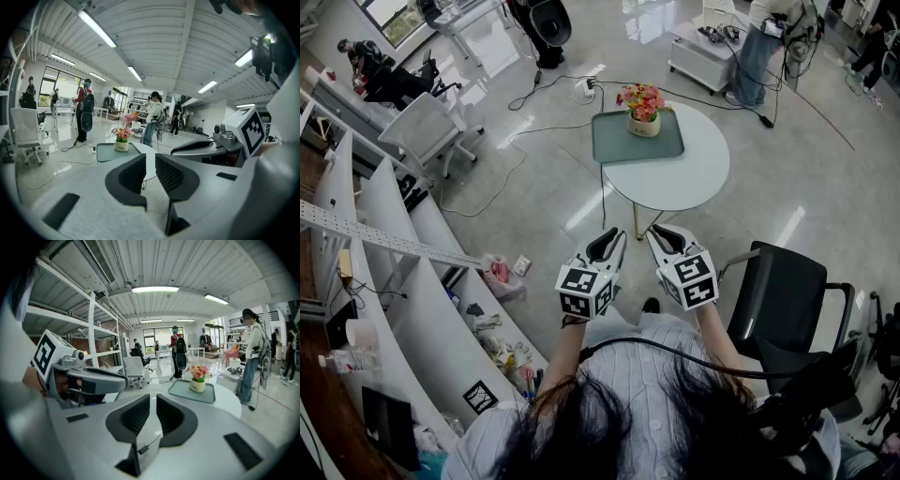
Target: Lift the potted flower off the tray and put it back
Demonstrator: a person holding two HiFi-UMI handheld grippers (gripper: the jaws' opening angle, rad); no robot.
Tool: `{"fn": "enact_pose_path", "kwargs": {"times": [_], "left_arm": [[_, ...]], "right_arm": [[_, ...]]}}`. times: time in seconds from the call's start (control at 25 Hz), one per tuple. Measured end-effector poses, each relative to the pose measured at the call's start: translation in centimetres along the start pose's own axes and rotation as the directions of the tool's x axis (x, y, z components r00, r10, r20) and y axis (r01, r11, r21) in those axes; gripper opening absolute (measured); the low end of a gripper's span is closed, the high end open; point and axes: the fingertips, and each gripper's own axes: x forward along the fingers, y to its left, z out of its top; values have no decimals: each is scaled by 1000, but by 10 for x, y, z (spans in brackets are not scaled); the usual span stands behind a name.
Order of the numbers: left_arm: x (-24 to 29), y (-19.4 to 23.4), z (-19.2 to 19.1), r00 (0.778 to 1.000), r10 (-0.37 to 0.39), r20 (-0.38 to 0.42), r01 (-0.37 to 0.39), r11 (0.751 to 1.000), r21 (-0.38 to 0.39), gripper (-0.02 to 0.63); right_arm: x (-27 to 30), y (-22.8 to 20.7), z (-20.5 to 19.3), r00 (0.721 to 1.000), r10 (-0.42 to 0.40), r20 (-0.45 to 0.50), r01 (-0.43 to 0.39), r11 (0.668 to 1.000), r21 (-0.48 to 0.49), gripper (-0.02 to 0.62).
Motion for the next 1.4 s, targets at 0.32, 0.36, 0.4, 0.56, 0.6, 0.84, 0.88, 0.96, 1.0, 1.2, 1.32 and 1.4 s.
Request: {"fn": "enact_pose_path", "kwargs": {"times": [0.32, 0.36, 0.4, 0.56, 0.6, 0.84, 0.88, 0.96, 1.0, 1.2, 1.32, 1.4], "left_arm": [[5, -5, -1, 1000, 25, -6, -25, 1000, -2, 71], [5, -6, -2, 1000, 29, -6, -29, 1000, -1, 71], [4, -7, -2, 999, 32, -5, -32, 999, -2, 71], [4, -11, -9, 999, 41, -19, -41, 999, -6, 71], [4, -11, -10, 999, 43, -24, -44, 999, -6, 71], [12, -6, -9, 998, 53, -40, -53, 999, 0, 71], [14, -5, -9, 998, 52, -44, -52, 999, 1, 71], [19, -4, -10, 997, 51, -56, -51, 999, 5, 71], [21, -4, -10, 997, 48, -62, -48, 999, 7, 71], [43, 4, -8, 996, 30, -79, -29, 999, 14, 71], [59, 17, -3, 996, 28, -87, -26, 999, 21, 71], [71, 27, 4, 996, 26, -88, -24, 999, 30, 71]], "right_arm": [[-3, 1, -9, 999, 50, -3, -50, 999, -21, 61], [-5, 1, -10, 999, 53, 0, -53, 998, -23, 61], [-6, 1, -11, 998, 56, 3, -56, 998, -23, 61], [-7, -1, -18, 998, 70, -2, -70, 997, -18, 63], [-7, -1, -20, 997, 71, -8, -71, 997, -17, 63], [-5, -9, -27, 997, 72, -22, -72, 997, 2, 63], [-4, -11, -28, 997, 73, -25, -73, 997, 5, 63], [-2, -14, -29, 997, 74, -30, -74, 997, 12, 63], [-1, -17, -30, 997, 73, -32, -73, 997, 15, 63], [14, -35, -35, 997, 61, -53, -60, 998, 21, 63], [29, -46, -32, 996, 69, -65, -67, 997, 27, 63], [41, -55, -27, 995, 72, -67, -70, 997, 33, 63]]}}
